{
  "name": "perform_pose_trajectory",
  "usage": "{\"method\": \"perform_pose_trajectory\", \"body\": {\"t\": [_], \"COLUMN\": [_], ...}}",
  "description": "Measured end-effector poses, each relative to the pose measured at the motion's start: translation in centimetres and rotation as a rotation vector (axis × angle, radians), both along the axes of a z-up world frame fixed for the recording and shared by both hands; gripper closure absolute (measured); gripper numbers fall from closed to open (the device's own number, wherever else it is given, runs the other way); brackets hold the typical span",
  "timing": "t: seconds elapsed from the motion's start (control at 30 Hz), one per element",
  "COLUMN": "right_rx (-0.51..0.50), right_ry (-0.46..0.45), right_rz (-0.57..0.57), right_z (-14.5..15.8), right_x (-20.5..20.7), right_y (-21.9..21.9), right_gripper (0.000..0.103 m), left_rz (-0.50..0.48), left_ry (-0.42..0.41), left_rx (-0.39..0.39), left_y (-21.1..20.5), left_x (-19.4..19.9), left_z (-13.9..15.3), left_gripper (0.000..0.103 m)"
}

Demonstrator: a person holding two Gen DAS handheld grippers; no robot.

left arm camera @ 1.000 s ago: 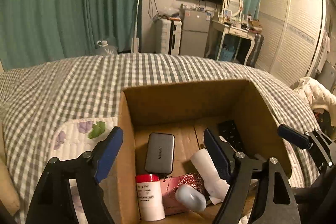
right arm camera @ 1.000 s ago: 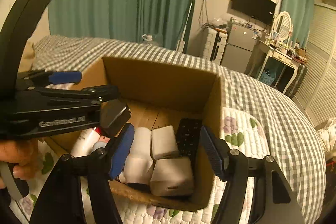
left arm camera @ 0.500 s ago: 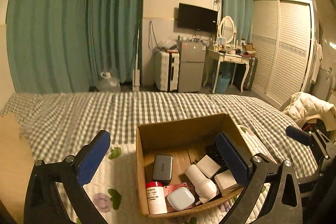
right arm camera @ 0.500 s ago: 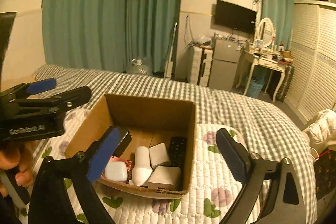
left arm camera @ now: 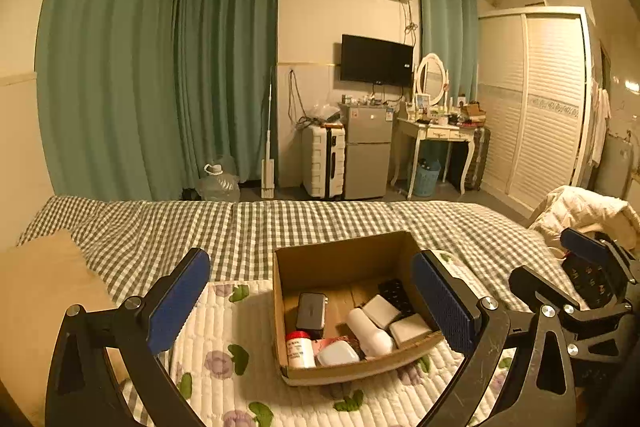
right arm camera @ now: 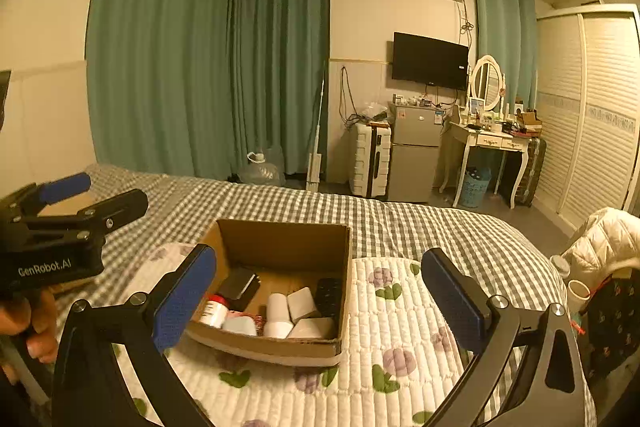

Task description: Organize rigid objects

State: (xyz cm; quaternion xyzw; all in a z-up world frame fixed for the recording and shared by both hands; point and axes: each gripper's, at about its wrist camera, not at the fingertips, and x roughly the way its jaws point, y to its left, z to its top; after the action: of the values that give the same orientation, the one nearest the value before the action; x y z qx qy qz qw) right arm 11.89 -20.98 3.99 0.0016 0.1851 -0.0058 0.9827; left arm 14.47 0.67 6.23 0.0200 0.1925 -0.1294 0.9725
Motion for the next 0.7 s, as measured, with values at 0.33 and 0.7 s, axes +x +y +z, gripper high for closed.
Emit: {"method": "perform_pose_trajectory", "body": {"t": [0.33,0.7], "right_rx": [0.018,0.059], "right_ry": [-0.026,-0.023], "right_rz": [-0.014,-0.037], "right_z": [1.0,-1.0], "right_x": [-5.1,-8.7], "right_y": [0.0,0.6], "right_gripper": [0.0,0.0], "left_rz": [0.029,0.06], "left_ry": [-0.035,-0.077], "left_rx": [-0.016,-0.02], "left_y": [1.4,3.0], "left_x": [-4.3,-7.3], "left_z": [0.1,-1.1], "left_gripper": [0.0,0.0]}}
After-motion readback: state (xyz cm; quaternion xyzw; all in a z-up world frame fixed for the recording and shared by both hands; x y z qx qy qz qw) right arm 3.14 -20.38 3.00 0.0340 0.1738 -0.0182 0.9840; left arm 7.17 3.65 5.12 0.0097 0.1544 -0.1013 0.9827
